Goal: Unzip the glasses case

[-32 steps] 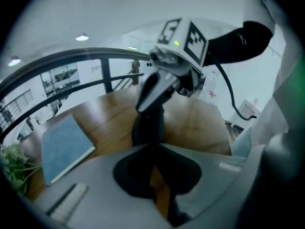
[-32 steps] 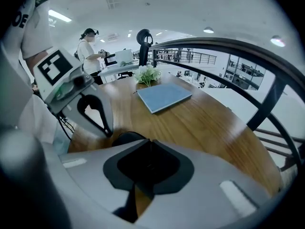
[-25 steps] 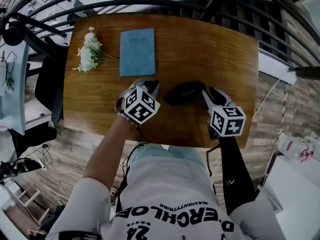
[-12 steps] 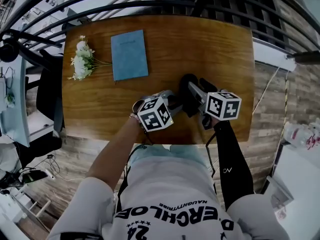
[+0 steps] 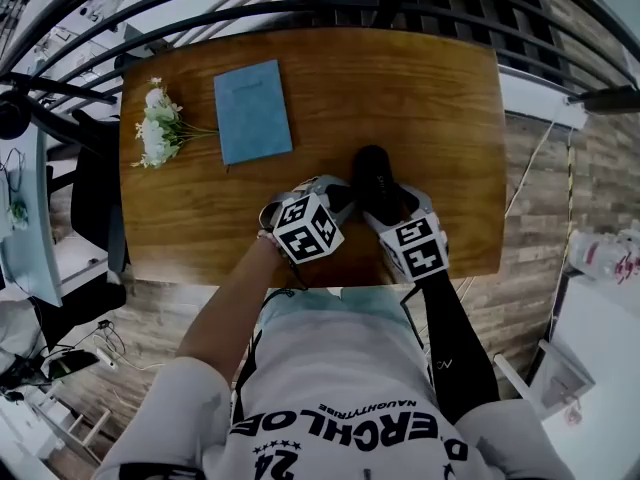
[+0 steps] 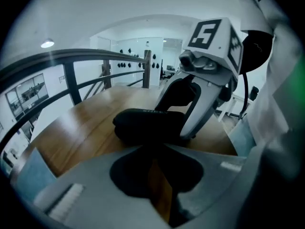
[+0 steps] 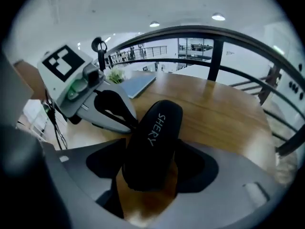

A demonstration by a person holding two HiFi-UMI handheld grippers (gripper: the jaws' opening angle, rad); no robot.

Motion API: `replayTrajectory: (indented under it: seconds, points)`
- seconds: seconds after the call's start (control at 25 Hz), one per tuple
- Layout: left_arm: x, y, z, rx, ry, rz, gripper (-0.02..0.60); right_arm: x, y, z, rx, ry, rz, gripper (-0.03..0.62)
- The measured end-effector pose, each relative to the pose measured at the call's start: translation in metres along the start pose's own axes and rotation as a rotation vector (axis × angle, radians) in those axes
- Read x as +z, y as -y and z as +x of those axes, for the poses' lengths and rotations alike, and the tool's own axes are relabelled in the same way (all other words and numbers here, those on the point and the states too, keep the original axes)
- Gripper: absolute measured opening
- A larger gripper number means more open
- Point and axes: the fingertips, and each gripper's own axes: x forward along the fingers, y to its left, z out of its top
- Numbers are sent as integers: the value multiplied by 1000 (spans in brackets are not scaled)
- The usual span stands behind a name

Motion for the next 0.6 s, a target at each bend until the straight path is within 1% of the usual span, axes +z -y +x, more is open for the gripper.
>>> replayTrajectory:
  seconds: [0.12,0.24,0.36,0.52,0.6]
  points:
    - [17,4,-1,13,32,106,48,-5,5,-10,143,58,113,342]
    - [31,9,3,18,54,203,48,-10,12,-17,230,85,188,342]
    - [38,15,7,-6,53,280,48,-15,17,-18,271,74,194,331]
    - [47,17,8,-21,74,293,48,-17,19,-19,298,75,197,333]
    - [46,18,8,-32,59,325,48,-17,19,-20,314,84,205,334]
